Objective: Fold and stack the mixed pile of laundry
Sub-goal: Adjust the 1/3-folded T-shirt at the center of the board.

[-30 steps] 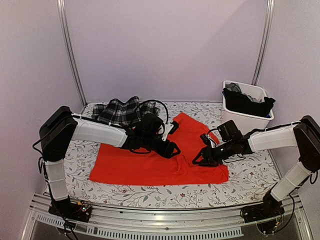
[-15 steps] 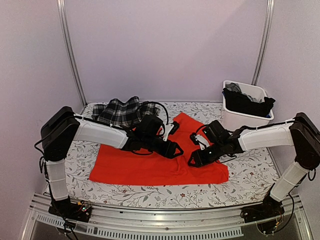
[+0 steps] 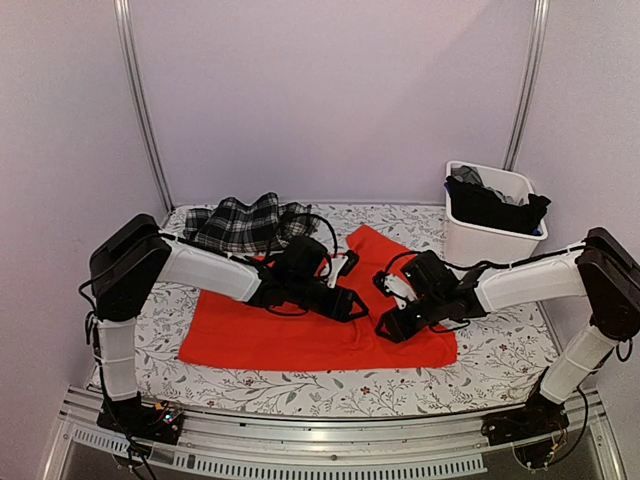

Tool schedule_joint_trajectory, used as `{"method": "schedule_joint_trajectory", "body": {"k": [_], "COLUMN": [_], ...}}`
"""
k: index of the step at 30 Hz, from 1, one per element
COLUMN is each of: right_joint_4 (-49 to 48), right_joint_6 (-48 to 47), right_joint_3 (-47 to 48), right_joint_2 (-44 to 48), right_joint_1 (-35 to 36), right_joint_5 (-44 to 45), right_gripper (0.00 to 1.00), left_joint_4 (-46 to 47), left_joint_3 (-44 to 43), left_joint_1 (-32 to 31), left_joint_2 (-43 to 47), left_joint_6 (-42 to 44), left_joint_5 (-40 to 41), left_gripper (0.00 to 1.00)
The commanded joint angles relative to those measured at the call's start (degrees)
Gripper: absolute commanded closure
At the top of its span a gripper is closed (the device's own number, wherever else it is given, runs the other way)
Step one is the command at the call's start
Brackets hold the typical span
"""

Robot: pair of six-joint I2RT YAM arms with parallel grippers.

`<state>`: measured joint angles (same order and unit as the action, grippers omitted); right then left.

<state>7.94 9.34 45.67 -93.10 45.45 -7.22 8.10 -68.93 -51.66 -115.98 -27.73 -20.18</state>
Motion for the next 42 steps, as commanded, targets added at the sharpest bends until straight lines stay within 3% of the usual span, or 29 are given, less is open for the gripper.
{"method": "schedule_joint_trajectory", "body": {"k": [1, 6, 10, 19, 25, 28, 34, 36, 42], "right_joint_4": [-2.50, -1.44, 0.03, 2.64, 3.27, 2.95, 3.28, 3.53, 5.13], "right_joint_6": [-3.07, -3.34, -2.66, -2.54, -3.75, -4.36, -4.85, -4.78, -5.14], "right_joint_3": [0.56, 2.10, 3.16, 5.24, 5.92, 5.92, 6.40, 6.73, 8.68], "right_joint_2": [-0.98, -4.24, -5.96, -4.10, -2.65, -2.78, -3.70, -3.52, -1.54], "right_joint_1": [1.40, 2.56, 2.72, 2.72, 2.72, 2.71, 2.75, 2.73, 2.42], "right_joint_5": [1.40, 5.07, 9.18, 11.33, 9.94, 9.62, 9.59, 9.84, 12.31], "right_gripper": [0.50, 0.52, 0.63, 0.77, 0.67, 0.77, 0.99, 1.00, 1.00], "left_joint_4": [1.79, 2.01, 2.27, 2.83, 2.95, 3.23, 3.32, 3.39, 3.87], "left_joint_3": [0.68, 1.06, 1.39, 1.51, 1.26, 1.17, 1.80, 2.09, 3.64], "left_joint_1": [0.50, 0.56, 0.54, 1.05, 1.37, 1.46, 1.55, 1.65, 2.00], "left_joint_2": [-1.33, -1.70, -1.87, -2.80, -3.02, -3.03, -2.64, -2.43, -1.56], "left_joint_6": [-0.98, -0.98, -1.04, -1.00, -1.19, -1.21, -1.11, -1.11, -1.29], "left_joint_5": [-0.62, -0.94, -0.94, -1.11, -1.17, -1.64, -1.79, -1.70, -0.80], "left_gripper": [0.43, 0.46, 0.50, 0.72, 0.74, 0.75, 0.94, 1.00, 1.00]}}
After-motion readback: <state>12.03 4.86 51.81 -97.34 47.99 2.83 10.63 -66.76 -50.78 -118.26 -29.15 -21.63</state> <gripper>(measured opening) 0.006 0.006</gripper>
